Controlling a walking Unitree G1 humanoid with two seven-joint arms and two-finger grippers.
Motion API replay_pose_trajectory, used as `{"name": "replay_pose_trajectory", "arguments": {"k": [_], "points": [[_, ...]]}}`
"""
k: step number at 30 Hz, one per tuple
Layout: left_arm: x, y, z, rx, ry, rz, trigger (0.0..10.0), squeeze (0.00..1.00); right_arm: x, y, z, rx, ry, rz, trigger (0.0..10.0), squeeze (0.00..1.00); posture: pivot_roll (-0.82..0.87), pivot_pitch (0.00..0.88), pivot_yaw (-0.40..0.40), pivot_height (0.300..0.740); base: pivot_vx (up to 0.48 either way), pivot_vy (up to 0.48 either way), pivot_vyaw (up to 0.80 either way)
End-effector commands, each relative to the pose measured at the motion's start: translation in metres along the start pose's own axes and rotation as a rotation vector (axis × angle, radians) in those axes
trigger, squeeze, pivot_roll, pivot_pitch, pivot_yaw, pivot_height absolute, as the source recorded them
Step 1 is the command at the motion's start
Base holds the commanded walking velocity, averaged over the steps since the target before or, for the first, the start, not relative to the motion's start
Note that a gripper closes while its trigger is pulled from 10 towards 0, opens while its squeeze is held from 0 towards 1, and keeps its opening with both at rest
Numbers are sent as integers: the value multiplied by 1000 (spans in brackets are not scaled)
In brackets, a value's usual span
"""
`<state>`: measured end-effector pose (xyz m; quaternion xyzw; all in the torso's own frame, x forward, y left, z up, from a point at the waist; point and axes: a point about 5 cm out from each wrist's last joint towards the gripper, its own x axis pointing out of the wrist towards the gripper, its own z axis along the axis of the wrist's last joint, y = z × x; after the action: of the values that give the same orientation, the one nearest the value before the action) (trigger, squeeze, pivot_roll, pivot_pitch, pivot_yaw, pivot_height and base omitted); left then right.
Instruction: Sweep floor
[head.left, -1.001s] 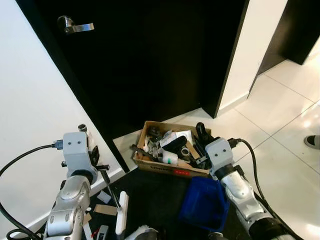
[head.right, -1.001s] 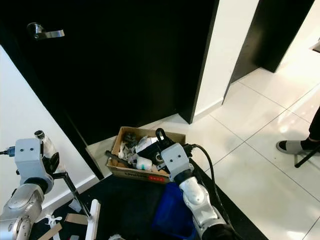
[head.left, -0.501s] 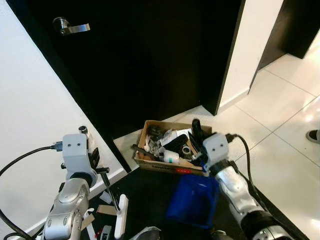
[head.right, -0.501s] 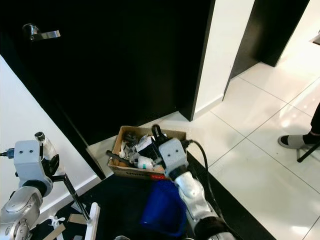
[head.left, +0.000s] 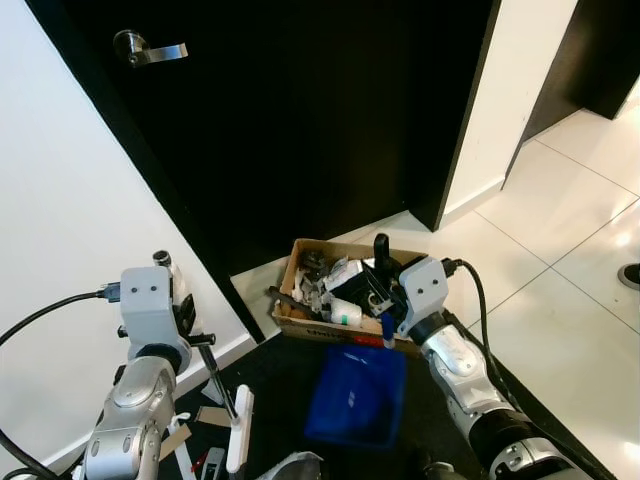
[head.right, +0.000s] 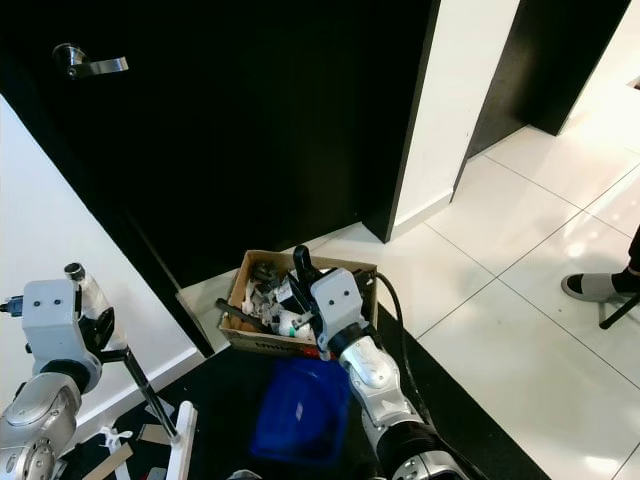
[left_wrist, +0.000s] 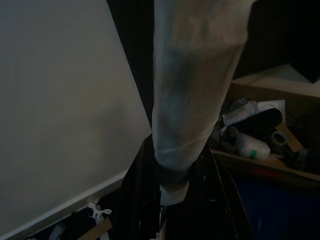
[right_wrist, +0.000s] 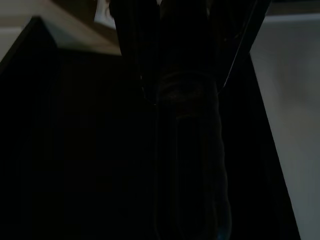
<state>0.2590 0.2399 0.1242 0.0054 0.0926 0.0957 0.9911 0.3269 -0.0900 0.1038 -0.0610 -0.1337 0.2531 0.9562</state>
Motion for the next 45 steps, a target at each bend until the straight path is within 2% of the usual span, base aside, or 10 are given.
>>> {"name": "replay_pose_trajectory", "arguments": {"k": [1,12,20,31,32,33,37,38,44,45], "points": [[-5,11,4,33,-13,34,10000,0,-4,7,-6,51,12,-9,10000,0,179,245,117,740,0,0,0],[-5,13,6,43,-13,29,10000,0,-3,4,-6,4,8,-3,10000,0,181,248,129,740,0,0,0],[-5,12,7,43,-11,25,10000,0,-4,-16,0,-128,3,22,10000,0,178,249,129,740,0,0,0],[-6,14,8,49,-7,23,10000,0,-13,-6,-12,-124,47,38,10000,0,188,262,138,740,0,0,0],[-7,14,7,50,-6,23,10000,0,-14,-6,-13,-123,48,40,10000,110,188,262,138,740,0,0,0],[-6,15,7,51,-5,24,10000,0,-14,-5,-13,-122,49,41,10000,369,188,262,138,740,0,0,0],[-7,15,7,52,-3,25,10000,0,-14,-5,-13,-126,52,43,10000,525,189,264,139,740,0,0,0],[-7,15,7,52,-3,24,10000,0,-14,-5,-13,-126,54,45,10000,1000,189,264,139,740,0,0,0],[-5,13,7,47,-3,20,10000,0,-14,-9,-13,-132,60,42,10000,1000,183,258,137,740,0,0,0],[-4,12,6,45,-3,18,10000,0,-14,-10,-14,-149,68,39,10000,506,168,249,133,740,0,0,0]]}}
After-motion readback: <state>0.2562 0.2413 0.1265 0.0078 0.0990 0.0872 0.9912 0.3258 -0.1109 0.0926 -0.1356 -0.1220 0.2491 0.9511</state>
